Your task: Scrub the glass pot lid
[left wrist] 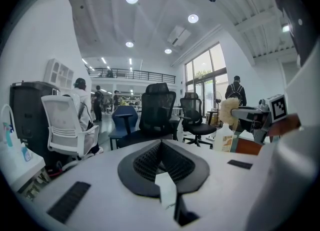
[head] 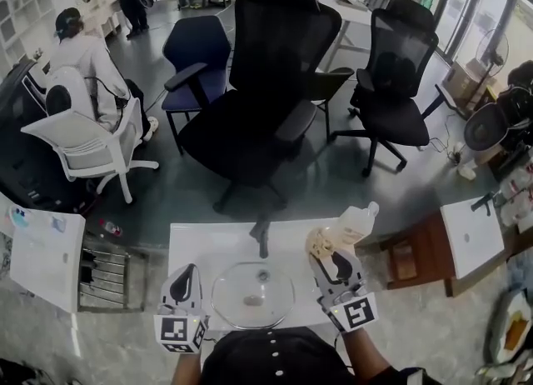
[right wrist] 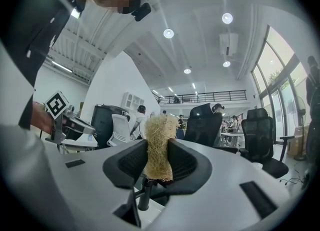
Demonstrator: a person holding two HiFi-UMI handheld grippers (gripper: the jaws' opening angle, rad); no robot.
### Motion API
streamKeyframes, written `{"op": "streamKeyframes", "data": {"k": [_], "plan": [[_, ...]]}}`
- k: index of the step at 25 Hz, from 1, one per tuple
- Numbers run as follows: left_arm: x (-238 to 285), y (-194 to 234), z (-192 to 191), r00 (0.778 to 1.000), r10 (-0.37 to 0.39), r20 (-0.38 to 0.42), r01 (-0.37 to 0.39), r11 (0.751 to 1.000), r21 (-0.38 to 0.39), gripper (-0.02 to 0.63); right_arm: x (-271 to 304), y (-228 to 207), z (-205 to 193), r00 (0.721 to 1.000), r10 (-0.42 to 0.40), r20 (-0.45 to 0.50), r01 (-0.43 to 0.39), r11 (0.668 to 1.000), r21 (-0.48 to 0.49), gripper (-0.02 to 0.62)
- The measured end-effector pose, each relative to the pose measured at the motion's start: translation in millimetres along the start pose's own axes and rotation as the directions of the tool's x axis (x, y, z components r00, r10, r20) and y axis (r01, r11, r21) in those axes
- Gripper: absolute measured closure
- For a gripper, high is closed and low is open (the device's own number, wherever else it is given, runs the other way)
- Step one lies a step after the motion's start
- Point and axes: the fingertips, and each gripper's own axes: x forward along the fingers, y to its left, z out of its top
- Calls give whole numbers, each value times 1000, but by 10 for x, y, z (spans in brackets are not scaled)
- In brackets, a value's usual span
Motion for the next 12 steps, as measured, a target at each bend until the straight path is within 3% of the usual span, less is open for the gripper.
{"op": "streamKeyframes", "data": {"k": [12], "plan": [[38,-24,24,1000,-19,3,19,1000,13,580,65,36,73,1000,18,12,-18,1000,-15,460]]}}
